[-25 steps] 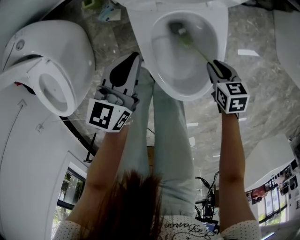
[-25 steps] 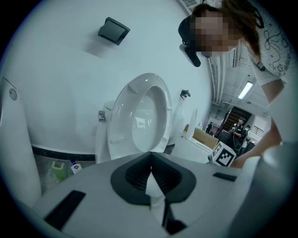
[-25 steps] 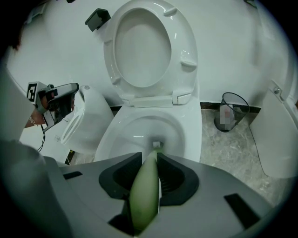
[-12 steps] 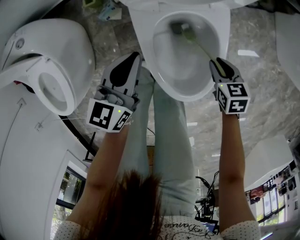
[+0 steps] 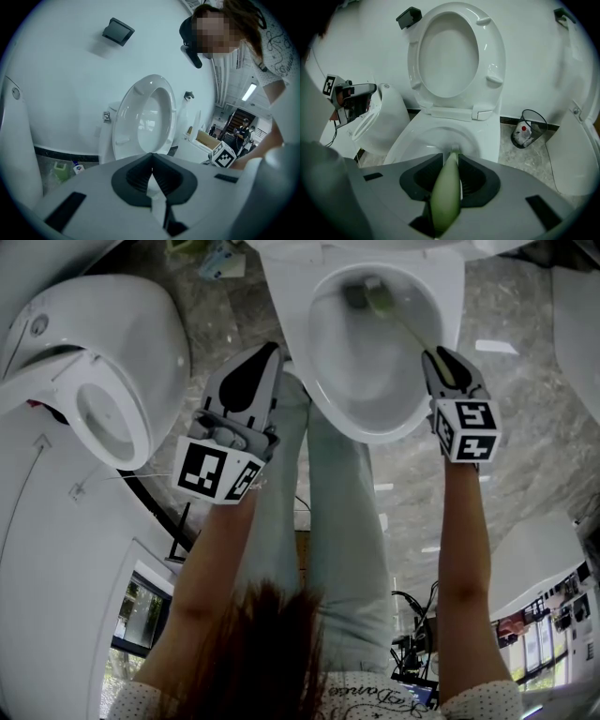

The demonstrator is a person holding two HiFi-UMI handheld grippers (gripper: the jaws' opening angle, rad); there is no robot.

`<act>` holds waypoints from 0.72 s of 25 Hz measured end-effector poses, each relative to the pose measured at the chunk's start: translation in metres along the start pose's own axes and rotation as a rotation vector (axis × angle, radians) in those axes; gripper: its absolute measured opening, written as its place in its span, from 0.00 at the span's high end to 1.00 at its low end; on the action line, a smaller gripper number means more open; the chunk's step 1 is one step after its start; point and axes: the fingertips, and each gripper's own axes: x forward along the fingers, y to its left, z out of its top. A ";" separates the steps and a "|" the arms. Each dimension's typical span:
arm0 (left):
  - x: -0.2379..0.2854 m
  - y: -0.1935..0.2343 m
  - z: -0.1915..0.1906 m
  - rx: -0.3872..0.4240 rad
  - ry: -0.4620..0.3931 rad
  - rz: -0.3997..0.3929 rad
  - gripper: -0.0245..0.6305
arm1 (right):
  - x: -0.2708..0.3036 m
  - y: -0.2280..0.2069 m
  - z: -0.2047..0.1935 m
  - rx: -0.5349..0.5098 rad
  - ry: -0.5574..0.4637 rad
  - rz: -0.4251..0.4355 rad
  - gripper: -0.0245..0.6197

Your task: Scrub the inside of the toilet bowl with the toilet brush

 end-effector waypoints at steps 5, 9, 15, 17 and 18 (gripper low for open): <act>-0.002 0.004 0.001 0.000 -0.002 0.006 0.96 | 0.003 0.001 0.004 0.007 -0.007 0.000 0.79; -0.003 0.006 0.000 -0.005 -0.002 0.009 0.96 | 0.005 -0.001 0.006 0.052 -0.023 0.005 0.79; -0.004 0.004 0.001 -0.014 -0.007 -0.012 0.96 | 0.009 0.002 0.011 0.126 -0.049 0.014 0.79; -0.005 0.005 0.002 -0.009 -0.009 -0.007 0.96 | 0.011 0.006 0.014 0.125 -0.054 0.018 0.79; -0.005 0.006 0.002 -0.007 -0.008 -0.005 0.96 | 0.013 0.009 0.015 0.128 -0.058 0.020 0.79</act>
